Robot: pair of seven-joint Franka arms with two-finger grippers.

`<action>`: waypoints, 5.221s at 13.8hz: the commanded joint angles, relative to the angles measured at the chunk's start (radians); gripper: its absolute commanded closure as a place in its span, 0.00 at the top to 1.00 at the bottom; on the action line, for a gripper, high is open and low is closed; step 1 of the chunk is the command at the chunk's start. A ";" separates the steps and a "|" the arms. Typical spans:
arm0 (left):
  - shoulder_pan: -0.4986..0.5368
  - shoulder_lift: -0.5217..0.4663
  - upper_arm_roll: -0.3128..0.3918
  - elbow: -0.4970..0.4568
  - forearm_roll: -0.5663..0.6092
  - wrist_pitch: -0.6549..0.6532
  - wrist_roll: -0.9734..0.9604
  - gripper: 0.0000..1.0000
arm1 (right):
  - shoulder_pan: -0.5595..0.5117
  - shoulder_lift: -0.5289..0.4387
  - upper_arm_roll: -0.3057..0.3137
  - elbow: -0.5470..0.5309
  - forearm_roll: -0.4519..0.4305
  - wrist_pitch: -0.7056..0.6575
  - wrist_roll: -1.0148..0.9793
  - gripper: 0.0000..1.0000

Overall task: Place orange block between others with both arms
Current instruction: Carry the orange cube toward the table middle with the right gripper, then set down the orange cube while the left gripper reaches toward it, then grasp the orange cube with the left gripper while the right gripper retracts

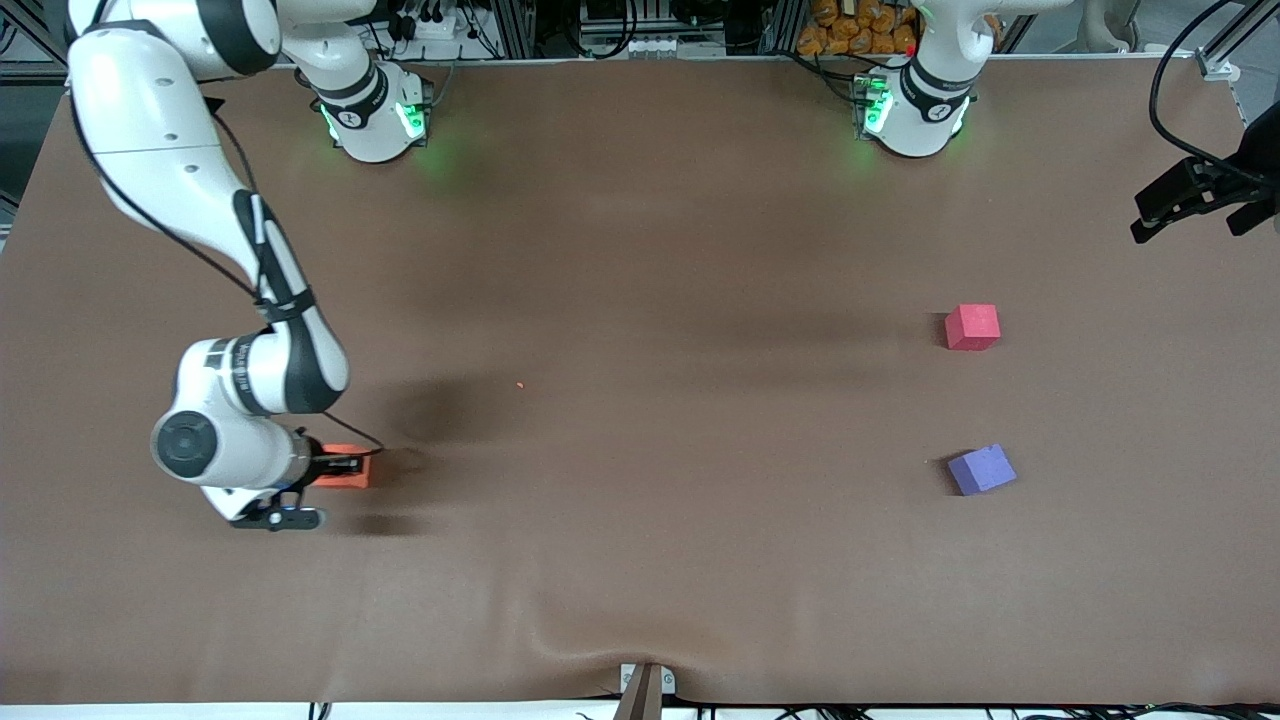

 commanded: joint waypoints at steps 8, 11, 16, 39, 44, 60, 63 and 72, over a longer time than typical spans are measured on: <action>-0.003 0.001 -0.018 0.016 0.012 -0.013 0.020 1.00 | 0.353 -0.006 0.078 0.111 0.141 -0.262 0.465 0.00; -0.007 0.005 -0.018 0.016 0.007 -0.012 0.018 1.00 | 0.428 -0.005 0.078 0.111 0.195 -0.144 0.468 0.00; -0.029 0.045 -0.038 0.017 0.006 0.002 -0.002 1.00 | 0.514 0.020 0.075 0.067 0.189 0.051 0.511 0.00; -0.401 0.547 -0.184 0.218 0.015 0.319 -0.491 1.00 | 0.210 -0.155 0.043 0.153 0.007 -0.424 0.268 1.00; -0.519 0.668 -0.176 0.299 0.015 0.347 -0.549 1.00 | -0.070 -0.228 0.033 0.153 -0.027 -0.452 -0.303 1.00; -0.761 0.941 -0.075 0.310 0.061 0.583 -0.597 1.00 | -0.221 -0.564 0.033 0.010 -0.041 -0.567 -0.430 1.00; -0.761 0.955 -0.075 0.310 0.058 0.615 -0.612 1.00 | -0.214 -0.558 0.041 0.031 -0.026 -0.564 -0.427 1.00; -0.770 0.983 -0.081 0.304 0.046 0.645 -0.672 0.80 | -0.216 -0.626 0.032 0.061 -0.021 -0.605 -0.419 1.00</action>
